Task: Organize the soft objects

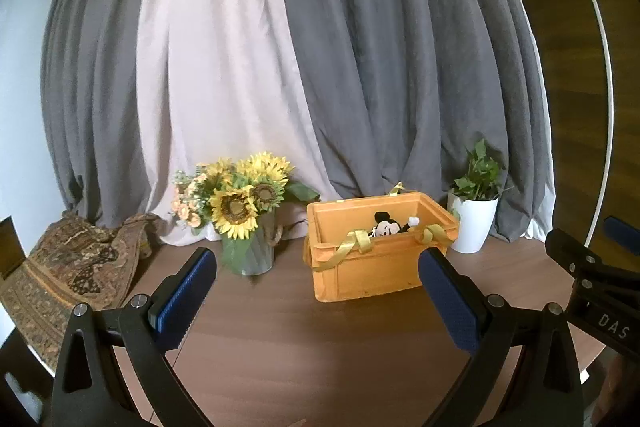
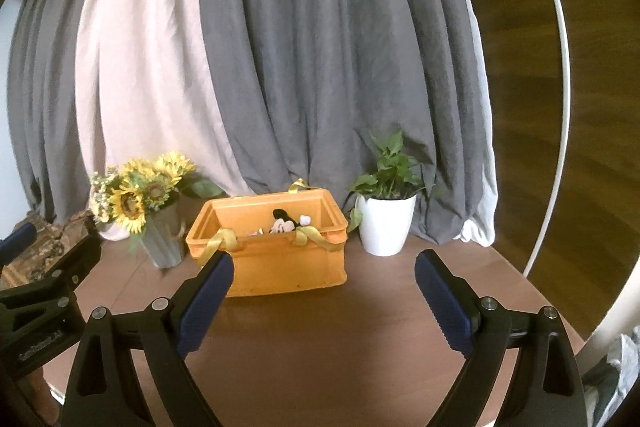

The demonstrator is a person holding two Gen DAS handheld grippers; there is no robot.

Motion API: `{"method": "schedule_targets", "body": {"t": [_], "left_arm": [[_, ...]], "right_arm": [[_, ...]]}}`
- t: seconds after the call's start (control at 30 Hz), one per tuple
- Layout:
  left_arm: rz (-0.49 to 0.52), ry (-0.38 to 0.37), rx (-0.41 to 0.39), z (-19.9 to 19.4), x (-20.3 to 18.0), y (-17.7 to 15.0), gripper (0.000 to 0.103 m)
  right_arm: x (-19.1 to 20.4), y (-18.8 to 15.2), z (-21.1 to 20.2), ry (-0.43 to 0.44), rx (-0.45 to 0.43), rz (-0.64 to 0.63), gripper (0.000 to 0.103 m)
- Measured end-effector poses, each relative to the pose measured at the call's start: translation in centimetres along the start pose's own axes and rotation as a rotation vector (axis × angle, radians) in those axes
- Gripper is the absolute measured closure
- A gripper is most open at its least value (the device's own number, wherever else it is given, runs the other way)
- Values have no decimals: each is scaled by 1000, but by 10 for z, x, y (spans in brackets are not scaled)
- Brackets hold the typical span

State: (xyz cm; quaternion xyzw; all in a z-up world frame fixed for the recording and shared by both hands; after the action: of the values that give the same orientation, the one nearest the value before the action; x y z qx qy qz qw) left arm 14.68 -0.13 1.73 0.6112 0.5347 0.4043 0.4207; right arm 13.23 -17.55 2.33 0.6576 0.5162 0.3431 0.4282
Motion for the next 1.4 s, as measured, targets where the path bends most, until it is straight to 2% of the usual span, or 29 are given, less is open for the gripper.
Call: {"method": "schedule_targets", "body": {"t": [0.37,0.7,1.07,1.4], "left_arm": [[-3,16,-22,-73,-3,-13,0],[-3,18,-39,-114,-5,-23,0],[-1,31,-60,-141,-6,-26,0],[0,37,-66,-149,-9,-26,0]], "right_arm": [[-16,-15,-64,38,-37,-17,9],[-22,-27,-107,47,-52,-15,8],[-26,-35,-131,61,-73,-11,8],[-28,-38,-140,65,-80,-8,8]]}}
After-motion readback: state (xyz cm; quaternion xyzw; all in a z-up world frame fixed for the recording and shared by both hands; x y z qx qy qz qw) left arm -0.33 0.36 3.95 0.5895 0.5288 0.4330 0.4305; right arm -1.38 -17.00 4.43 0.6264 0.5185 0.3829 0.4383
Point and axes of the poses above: each gripper's, at about its wrist camera, not at the fingertips, and z roughly the way its jaws point, x to its left, y to its top, the point moved 2 cm from there along z, roughly the way its jaws point, and after that the axes turned 1 degree about -z, right-handed, at the moved point
